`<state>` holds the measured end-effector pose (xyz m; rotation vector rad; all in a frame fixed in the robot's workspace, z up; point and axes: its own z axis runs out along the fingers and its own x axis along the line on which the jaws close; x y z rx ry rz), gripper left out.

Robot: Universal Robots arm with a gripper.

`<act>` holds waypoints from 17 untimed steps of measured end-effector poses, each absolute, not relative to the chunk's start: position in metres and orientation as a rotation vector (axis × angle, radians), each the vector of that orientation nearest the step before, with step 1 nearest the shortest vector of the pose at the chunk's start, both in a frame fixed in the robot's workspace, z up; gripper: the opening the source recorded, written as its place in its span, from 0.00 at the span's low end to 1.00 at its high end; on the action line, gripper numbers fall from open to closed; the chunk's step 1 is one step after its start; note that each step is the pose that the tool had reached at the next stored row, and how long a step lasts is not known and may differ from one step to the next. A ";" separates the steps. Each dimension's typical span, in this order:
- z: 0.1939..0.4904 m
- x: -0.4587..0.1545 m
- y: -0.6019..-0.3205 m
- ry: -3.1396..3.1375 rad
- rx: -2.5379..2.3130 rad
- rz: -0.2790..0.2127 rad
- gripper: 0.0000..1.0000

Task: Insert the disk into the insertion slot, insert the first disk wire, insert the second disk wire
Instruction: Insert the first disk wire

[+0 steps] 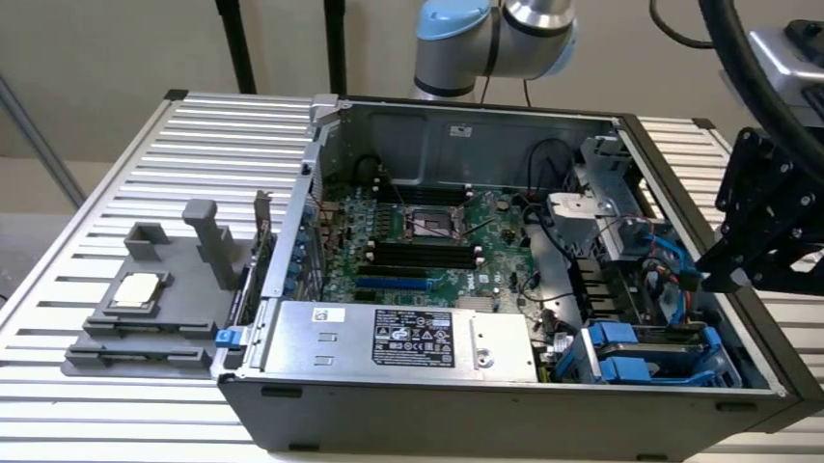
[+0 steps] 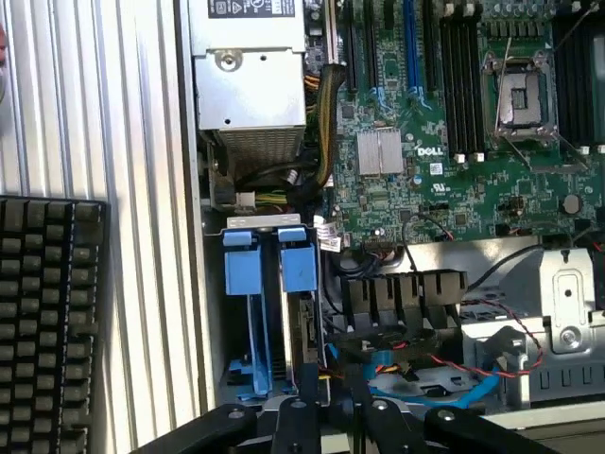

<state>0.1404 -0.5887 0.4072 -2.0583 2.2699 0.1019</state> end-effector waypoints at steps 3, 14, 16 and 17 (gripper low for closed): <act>0.410 0.133 -0.587 2.270 -2.058 0.102 0.24; 0.404 0.128 -0.561 2.292 -2.078 0.053 0.24; 0.402 0.129 -0.559 2.298 -2.084 0.041 0.24; 0.401 0.129 -0.558 2.299 -2.085 0.037 0.24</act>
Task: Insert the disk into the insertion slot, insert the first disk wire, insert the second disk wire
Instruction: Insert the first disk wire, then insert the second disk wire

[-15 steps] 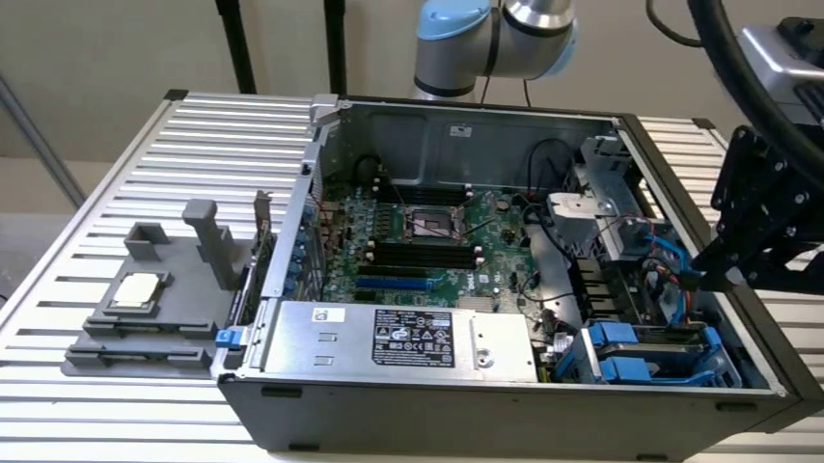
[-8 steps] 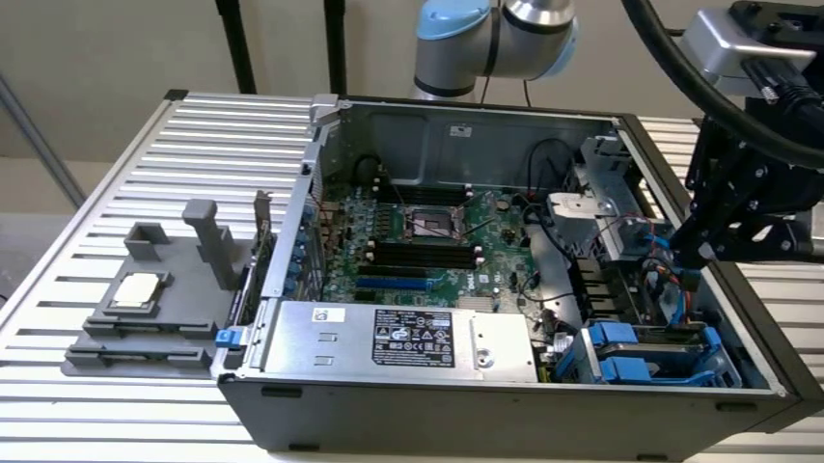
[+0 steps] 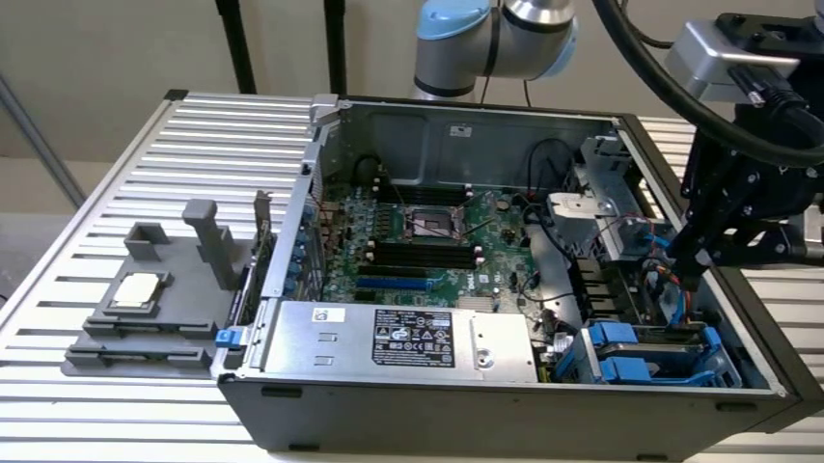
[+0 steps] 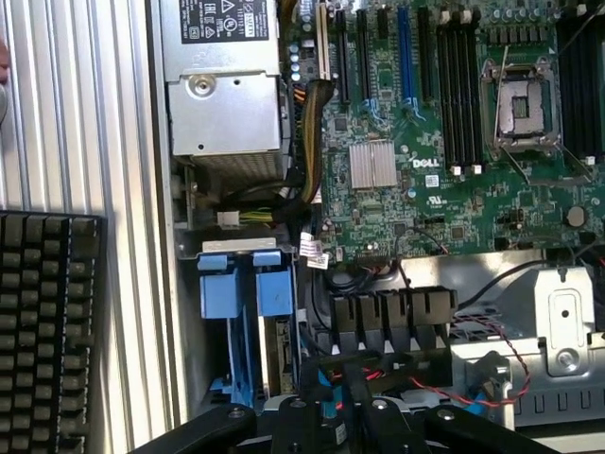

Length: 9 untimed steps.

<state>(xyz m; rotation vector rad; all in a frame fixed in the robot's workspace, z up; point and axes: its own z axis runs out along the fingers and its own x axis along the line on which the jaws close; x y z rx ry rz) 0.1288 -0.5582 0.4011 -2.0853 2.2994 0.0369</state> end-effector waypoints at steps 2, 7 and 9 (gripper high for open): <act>0.400 0.129 -0.556 2.302 -2.088 0.031 0.24; 0.397 0.132 -0.552 2.309 -2.095 0.014 0.24; 0.397 0.132 -0.551 2.313 -2.098 0.005 0.26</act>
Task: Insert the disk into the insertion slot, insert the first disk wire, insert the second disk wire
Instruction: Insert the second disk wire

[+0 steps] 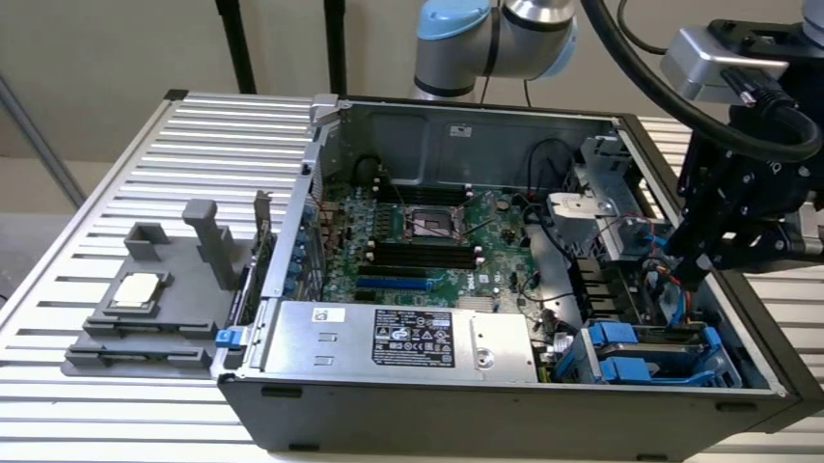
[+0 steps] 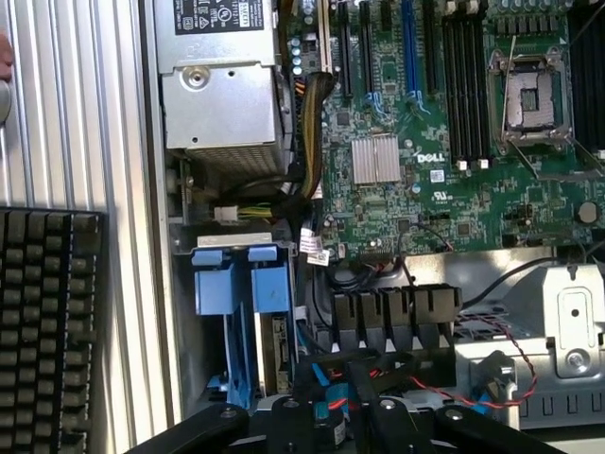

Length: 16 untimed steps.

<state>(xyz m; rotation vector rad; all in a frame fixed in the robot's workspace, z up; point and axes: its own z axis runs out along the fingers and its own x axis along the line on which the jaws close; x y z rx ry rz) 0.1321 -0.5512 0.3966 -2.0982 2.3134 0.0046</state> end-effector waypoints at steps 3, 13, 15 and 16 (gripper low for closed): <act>0.396 0.133 -0.551 2.319 -2.104 -0.009 0.33; 0.391 0.134 -0.542 2.341 -2.124 -0.061 0.33; 0.390 0.134 -0.540 2.345 -2.128 -0.074 0.33; 0.389 0.134 -0.539 2.348 -2.131 -0.080 0.33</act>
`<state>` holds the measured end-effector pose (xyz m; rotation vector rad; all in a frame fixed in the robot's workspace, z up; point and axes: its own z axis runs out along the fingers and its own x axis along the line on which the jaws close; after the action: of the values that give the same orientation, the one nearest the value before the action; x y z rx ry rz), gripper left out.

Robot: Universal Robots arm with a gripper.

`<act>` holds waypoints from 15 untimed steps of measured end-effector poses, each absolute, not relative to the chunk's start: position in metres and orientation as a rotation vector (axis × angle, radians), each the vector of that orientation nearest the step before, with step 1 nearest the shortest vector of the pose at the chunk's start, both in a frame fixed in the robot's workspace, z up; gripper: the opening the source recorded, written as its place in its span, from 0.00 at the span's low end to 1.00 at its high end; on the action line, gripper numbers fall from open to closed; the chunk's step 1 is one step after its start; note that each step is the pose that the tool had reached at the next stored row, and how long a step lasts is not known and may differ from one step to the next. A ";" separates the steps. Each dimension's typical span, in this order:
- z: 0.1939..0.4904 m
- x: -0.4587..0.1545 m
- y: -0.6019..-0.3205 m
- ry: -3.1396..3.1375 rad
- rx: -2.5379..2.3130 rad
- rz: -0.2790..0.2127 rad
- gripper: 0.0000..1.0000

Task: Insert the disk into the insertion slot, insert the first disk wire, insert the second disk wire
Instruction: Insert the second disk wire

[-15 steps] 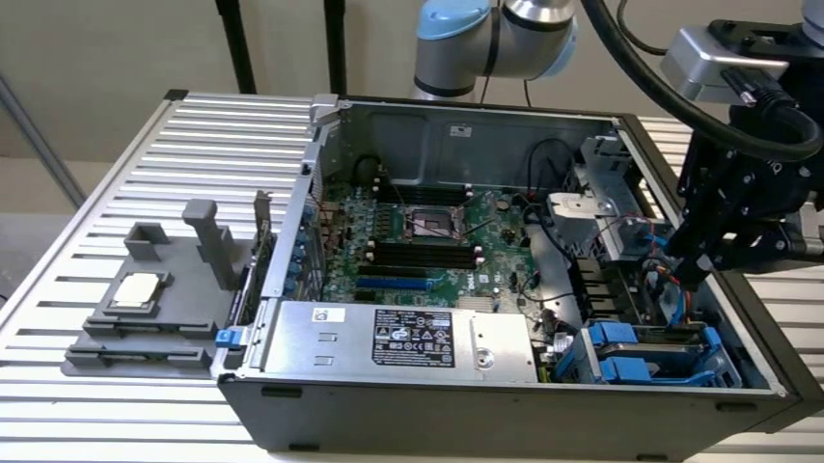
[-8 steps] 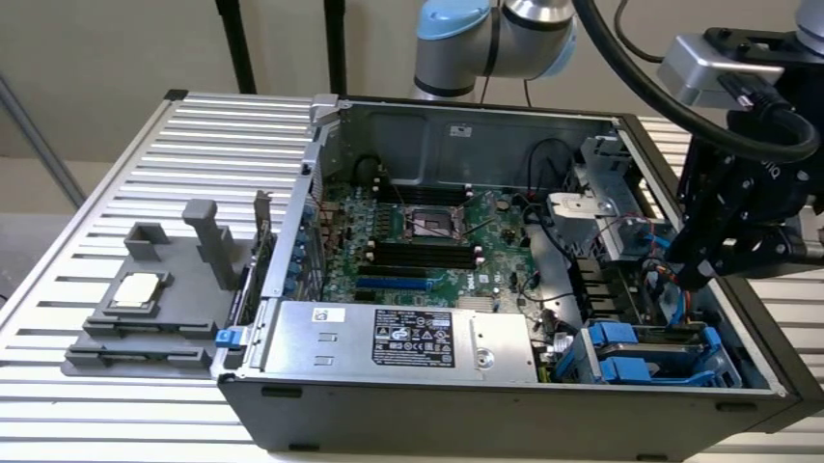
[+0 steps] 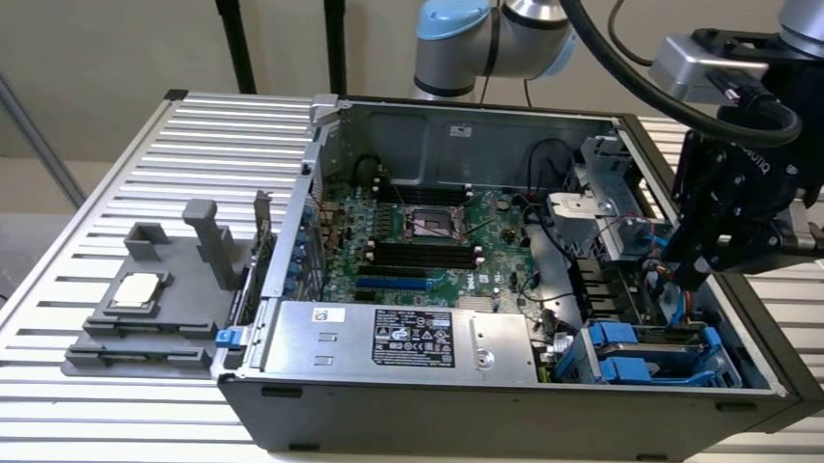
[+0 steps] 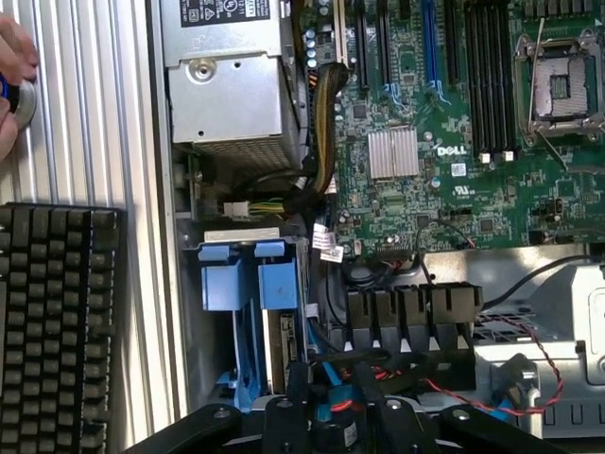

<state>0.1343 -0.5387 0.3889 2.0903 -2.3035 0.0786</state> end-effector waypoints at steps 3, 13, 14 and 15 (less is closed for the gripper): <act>0.388 0.135 -0.536 -2.296 2.083 0.095 0.33; 0.385 0.136 -0.533 -2.270 2.060 0.147 0.23; 0.384 0.136 -0.533 -2.268 2.059 0.150 0.21; 0.384 0.136 -0.533 -2.267 2.058 0.153 0.21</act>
<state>0.1362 -0.5335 0.3838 2.0579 -2.2670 0.1528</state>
